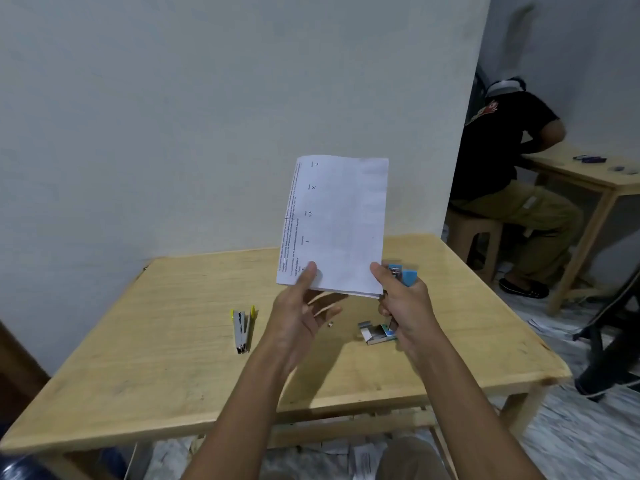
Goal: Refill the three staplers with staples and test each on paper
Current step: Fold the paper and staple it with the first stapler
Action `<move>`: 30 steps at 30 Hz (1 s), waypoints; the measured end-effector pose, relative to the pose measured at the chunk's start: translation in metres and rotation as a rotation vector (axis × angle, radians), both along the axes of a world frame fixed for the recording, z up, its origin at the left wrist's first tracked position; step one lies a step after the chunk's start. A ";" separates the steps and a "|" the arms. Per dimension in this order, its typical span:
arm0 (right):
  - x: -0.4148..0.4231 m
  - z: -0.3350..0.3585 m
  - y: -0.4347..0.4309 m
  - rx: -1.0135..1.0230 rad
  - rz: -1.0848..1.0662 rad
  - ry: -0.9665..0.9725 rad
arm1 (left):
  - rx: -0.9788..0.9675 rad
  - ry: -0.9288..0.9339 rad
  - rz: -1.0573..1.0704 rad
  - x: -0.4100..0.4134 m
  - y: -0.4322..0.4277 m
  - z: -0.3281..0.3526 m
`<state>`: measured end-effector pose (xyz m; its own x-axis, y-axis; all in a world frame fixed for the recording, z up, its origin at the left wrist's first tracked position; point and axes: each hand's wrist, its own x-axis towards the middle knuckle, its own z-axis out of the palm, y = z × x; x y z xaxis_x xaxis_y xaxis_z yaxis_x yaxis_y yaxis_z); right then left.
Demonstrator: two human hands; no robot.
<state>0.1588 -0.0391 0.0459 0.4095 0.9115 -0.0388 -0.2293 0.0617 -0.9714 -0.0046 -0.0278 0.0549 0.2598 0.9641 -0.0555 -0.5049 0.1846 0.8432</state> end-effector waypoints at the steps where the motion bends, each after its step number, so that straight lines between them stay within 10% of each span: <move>1: -0.003 0.000 -0.001 0.007 0.005 -0.004 | 0.014 0.018 0.000 0.004 -0.004 -0.003; 17: -0.014 -0.010 -0.027 -0.065 0.560 0.077 | 0.187 0.350 0.378 0.011 -0.012 -0.014; 30: -0.034 -0.021 -0.029 0.012 0.483 0.161 | 0.166 0.316 0.397 0.009 -0.015 -0.025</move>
